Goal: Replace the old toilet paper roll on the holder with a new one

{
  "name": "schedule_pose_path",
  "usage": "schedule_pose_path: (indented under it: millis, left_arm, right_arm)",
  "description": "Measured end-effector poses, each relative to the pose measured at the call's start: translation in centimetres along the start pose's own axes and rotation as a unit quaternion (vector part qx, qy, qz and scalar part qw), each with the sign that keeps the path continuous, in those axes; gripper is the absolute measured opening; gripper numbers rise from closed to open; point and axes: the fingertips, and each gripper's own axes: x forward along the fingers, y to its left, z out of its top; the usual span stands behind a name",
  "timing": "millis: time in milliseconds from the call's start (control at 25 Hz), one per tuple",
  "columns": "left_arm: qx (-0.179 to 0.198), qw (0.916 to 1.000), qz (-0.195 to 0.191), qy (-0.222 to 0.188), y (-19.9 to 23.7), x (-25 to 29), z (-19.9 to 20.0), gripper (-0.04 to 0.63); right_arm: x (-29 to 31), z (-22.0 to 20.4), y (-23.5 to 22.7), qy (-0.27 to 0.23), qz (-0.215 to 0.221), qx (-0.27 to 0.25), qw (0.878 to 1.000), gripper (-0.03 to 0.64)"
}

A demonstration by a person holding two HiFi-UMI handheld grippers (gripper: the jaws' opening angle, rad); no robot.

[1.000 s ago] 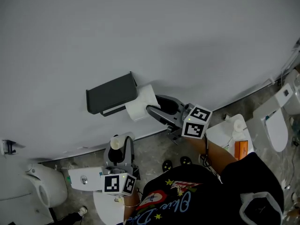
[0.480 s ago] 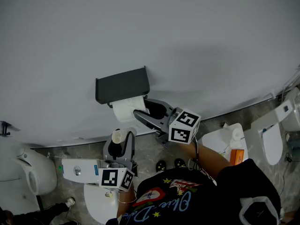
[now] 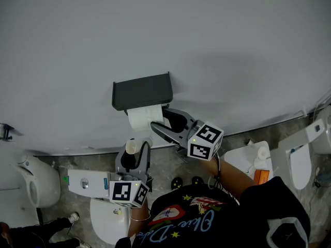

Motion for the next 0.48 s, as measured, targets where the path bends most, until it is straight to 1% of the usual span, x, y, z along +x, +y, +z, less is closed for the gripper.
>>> schedule_pose_path:
  millis: [120, 240, 400, 440, 480]
  left_arm:
    - [-0.001, 1.0, 0.003, -0.003, 0.1, 0.3, 0.1, 0.178]
    - [0.0, 1.0, 0.003, -0.005, -0.2, 0.4, 0.2, 0.178]
    - [0.002, 1.0, -0.003, -0.005, -0.9, 0.8, 0.1, 0.178]
    - [0.003, 1.0, -0.004, -0.004, -1.1, 0.9, 0.1, 0.178]
    - [0.003, 1.0, -0.005, -0.003, -1.2, 1.0, 0.1, 0.178]
  right_arm:
    - [-0.7, 0.2, -0.1, 0.006, -0.007, -0.01, 1.0, 0.206]
    - [-2.3, 1.0, -0.4, 0.001, -0.037, -0.026, 0.999, 0.206]
    - [-4.2, 1.0, -0.6, 0.017, -0.074, -0.086, 0.993, 0.202]
    - [-4.6, 1.2, -0.5, 0.015, -0.08, -0.1, 0.992, 0.149]
    - [-5.0, 1.3, -0.5, 0.011, -0.085, -0.106, 0.991, 0.032]
